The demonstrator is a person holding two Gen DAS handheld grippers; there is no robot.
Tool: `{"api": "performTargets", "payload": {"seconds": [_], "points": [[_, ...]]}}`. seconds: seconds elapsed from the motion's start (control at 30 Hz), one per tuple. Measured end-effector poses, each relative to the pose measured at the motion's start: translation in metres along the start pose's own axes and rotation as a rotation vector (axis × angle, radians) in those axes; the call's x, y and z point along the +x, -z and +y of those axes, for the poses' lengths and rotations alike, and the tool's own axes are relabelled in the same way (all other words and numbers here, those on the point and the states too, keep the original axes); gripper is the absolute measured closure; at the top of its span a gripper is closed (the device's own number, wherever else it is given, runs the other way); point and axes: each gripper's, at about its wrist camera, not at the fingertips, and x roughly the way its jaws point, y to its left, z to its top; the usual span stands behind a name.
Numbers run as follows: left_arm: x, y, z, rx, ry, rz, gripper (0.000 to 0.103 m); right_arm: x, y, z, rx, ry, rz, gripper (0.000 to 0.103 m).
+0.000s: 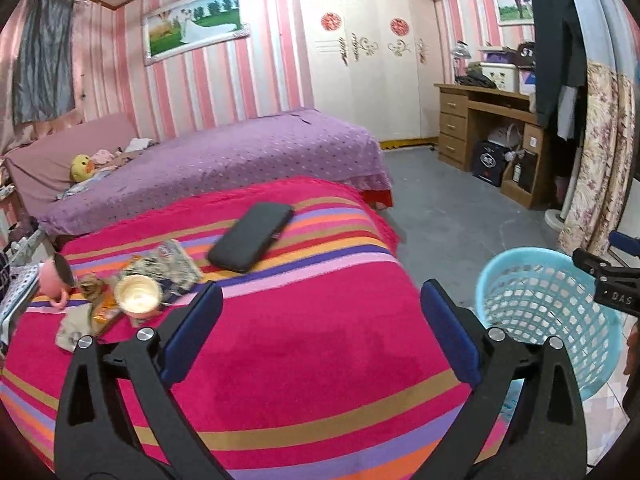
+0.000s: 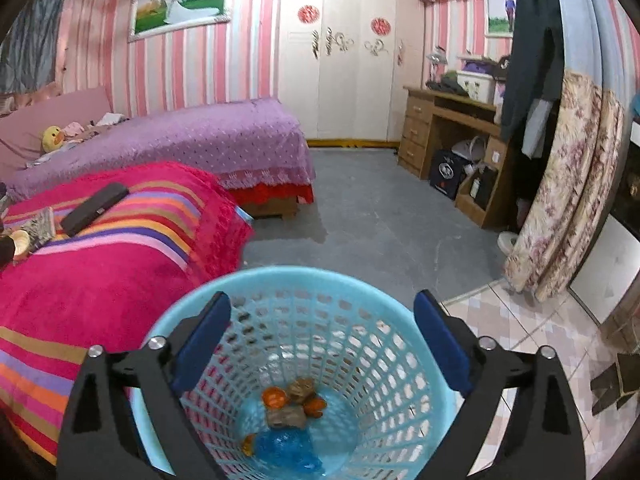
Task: Collect trash
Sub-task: 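Open both tools over the basket to drop the peel and tangerine, then move both open tools back over the trash on the bed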
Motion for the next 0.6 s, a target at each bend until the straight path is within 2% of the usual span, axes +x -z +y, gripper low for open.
{"api": "performTargets", "payload": {"seconds": [0.3,0.6], "points": [[-0.021,0.005,0.083,-0.047,-0.077,-0.019,0.006,-0.019,-0.017,0.068,-0.063,-0.099,-0.053,0.006],[-0.015,0.017,0.178,-0.120,-0.146,0.009,0.006,-0.021,-0.021,0.153,-0.117,-0.165,-0.066,0.006]]}}
